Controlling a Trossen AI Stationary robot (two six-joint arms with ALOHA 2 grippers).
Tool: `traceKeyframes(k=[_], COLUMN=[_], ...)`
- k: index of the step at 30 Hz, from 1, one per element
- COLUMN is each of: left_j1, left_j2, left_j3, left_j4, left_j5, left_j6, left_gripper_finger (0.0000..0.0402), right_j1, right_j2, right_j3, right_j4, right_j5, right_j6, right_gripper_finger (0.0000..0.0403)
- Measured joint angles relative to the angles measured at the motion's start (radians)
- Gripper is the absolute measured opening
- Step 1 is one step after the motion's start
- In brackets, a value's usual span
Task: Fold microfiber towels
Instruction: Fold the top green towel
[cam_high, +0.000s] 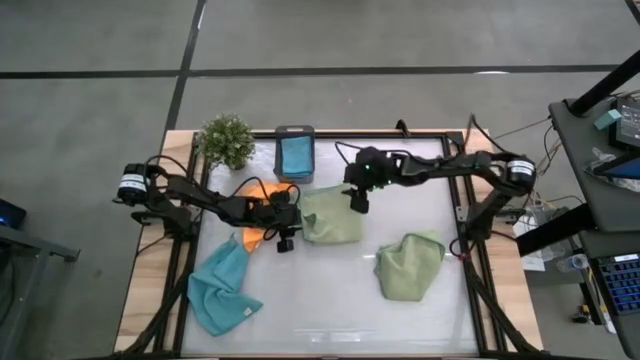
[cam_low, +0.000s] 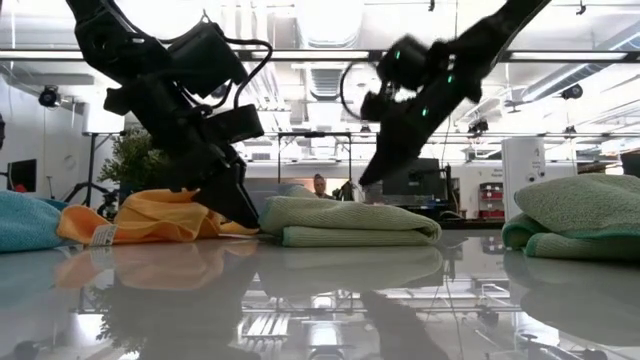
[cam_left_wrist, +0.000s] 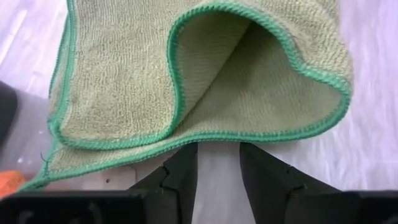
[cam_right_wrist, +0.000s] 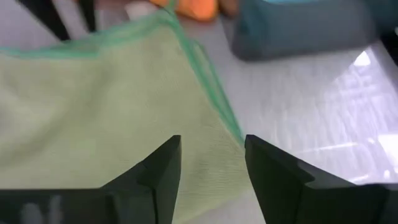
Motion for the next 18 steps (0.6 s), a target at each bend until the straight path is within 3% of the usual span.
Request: traceKeyframes(k=[13, 18], left_j1=[0.007, 0.013], left_j2=[0.007, 0.019], left_j3=[0.0, 0.0], left_j4=[0.001, 0.003], left_j5=[0.0, 0.0], left_j6=[0.002, 0.001], left_gripper_finger=[0.0105, 0.0105], right_j1=[-0.142, -0.142], right_j2=[0.169, 0.165], right_j3=[0.017, 0.017], right_j4=[0.085, 0.08], right_j5=[-0.223, -0.232], right_j6=[-0.012, -0.027], right_gripper_finger=[0.0139, 0.0095])
